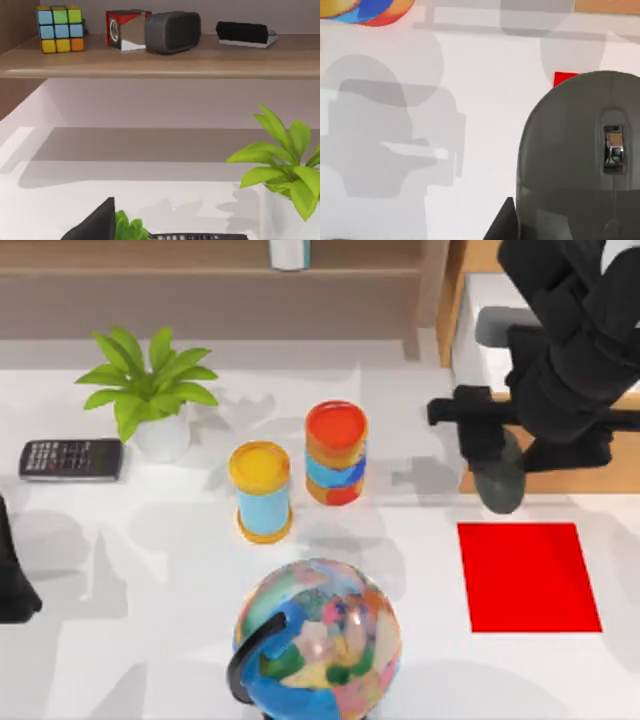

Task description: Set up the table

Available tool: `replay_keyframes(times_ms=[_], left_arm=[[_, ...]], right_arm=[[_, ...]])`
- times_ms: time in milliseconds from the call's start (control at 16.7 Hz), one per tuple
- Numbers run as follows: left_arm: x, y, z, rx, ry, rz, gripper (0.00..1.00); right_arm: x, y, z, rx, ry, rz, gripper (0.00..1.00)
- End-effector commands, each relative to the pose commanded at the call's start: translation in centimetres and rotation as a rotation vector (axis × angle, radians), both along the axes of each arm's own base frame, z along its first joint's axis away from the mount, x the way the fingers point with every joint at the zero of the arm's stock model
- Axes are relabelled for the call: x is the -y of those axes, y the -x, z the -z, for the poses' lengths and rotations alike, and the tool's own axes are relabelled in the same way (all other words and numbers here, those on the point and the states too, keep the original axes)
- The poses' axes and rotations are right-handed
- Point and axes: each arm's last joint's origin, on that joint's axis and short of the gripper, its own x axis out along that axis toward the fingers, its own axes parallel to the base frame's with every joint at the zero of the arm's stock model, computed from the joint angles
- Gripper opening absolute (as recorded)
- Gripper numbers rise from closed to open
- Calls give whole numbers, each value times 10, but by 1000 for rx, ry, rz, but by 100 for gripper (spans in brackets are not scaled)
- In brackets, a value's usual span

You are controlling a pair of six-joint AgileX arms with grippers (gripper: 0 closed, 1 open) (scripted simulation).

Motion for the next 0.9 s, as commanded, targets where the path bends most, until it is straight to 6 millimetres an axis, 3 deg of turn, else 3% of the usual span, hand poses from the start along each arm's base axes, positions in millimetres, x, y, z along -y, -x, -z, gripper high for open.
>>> replay_keyframes(times_ms=[300, 480, 900], left_arm=[[0, 0, 0, 0, 0, 0, 100], [0, 0, 0, 0, 0, 0, 100], [0, 0, 0, 0, 0, 0, 100]], right_arm=[[13, 13, 65, -100, 97, 30, 0], [24, 13, 90, -119, 138, 66, 0], [28, 12, 95, -113, 146, 81, 0]])
